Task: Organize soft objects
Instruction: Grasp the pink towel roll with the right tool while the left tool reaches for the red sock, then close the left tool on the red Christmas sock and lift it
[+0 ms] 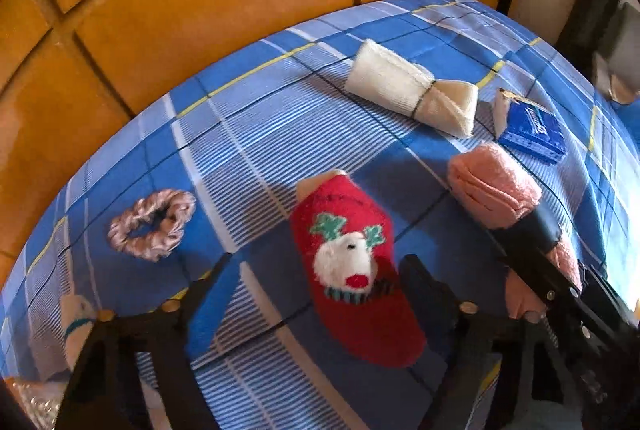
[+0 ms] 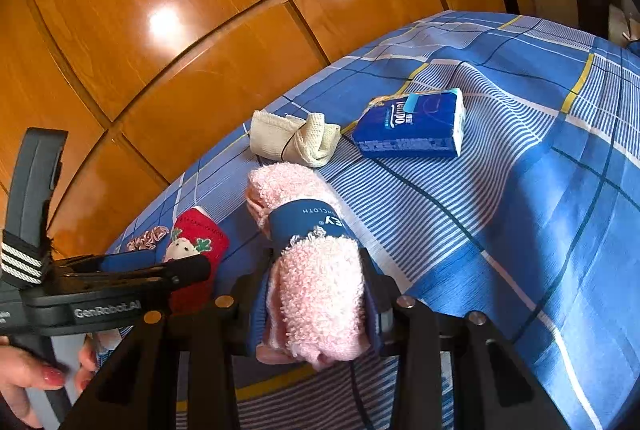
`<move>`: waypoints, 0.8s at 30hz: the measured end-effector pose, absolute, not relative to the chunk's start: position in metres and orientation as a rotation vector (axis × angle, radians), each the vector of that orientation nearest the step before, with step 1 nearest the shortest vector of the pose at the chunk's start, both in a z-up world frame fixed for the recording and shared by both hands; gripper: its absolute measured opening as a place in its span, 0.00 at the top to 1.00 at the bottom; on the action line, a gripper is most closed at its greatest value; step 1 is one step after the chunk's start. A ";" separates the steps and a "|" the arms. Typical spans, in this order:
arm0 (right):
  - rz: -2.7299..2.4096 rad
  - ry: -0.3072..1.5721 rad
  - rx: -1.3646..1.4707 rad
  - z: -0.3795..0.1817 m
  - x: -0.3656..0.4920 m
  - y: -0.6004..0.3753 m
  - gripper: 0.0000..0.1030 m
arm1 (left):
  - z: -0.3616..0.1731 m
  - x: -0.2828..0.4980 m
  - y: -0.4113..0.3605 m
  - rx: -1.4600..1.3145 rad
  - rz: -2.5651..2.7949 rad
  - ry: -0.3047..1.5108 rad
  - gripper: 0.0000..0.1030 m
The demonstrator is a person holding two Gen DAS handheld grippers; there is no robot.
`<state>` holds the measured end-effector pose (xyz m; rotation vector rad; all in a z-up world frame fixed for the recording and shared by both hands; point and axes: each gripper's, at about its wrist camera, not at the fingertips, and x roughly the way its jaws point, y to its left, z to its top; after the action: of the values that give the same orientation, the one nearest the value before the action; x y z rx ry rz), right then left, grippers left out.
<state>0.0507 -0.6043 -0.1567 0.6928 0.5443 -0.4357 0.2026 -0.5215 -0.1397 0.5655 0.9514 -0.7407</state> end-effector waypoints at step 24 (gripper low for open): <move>-0.452 0.549 0.673 -0.157 0.053 -0.604 0.64 | -0.067 0.129 -0.414 0.265 -0.898 0.967 0.82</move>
<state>0.0533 -0.6042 -0.1566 0.6734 0.5494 -0.4515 0.1290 -0.4143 -0.0668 0.2651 0.9668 -0.8981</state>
